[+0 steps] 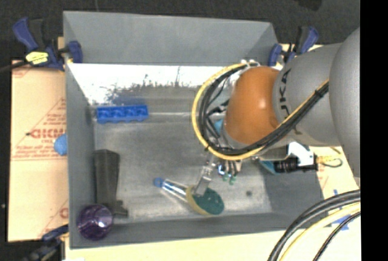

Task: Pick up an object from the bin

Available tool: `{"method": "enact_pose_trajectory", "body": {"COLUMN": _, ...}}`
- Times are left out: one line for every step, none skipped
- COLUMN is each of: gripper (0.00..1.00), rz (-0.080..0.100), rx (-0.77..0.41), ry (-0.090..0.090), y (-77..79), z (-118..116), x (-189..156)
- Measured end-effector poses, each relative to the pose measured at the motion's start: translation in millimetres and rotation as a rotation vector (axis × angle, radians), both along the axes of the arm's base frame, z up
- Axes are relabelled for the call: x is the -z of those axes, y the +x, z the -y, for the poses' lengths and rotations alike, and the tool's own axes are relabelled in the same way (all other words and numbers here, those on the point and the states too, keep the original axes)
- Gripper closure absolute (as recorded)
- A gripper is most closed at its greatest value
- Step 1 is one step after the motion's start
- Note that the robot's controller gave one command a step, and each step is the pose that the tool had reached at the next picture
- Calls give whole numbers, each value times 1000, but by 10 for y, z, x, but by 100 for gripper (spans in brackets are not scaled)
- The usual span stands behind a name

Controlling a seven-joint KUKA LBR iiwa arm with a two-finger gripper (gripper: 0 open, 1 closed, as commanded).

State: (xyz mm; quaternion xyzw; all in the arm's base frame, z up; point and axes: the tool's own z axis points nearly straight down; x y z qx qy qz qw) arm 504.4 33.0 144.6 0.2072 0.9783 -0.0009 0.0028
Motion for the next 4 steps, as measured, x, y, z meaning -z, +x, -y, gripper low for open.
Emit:
{"method": "enact_pose_trajectory", "body": {"gripper": 0, "rz": -13, "rx": 184, "ry": 1, "y": -152, "z": 290, "x": 414}}
{"method": "enact_pose_trajectory", "body": {"gripper": 0, "rz": -2, "rx": 275, "ry": 7, "y": -211, "z": 481, "x": 722}}
{"method": "enact_pose_trajectory", "body": {"gripper": 100, "rz": -12, "rx": 425, "ry": 7, "y": -187, "z": 510, "x": 723}}
{"method": "enact_pose_trajectory", "body": {"gripper": 100, "rz": -12, "rx": 425, "ry": 7, "y": -187, "z": 510, "x": 723}}
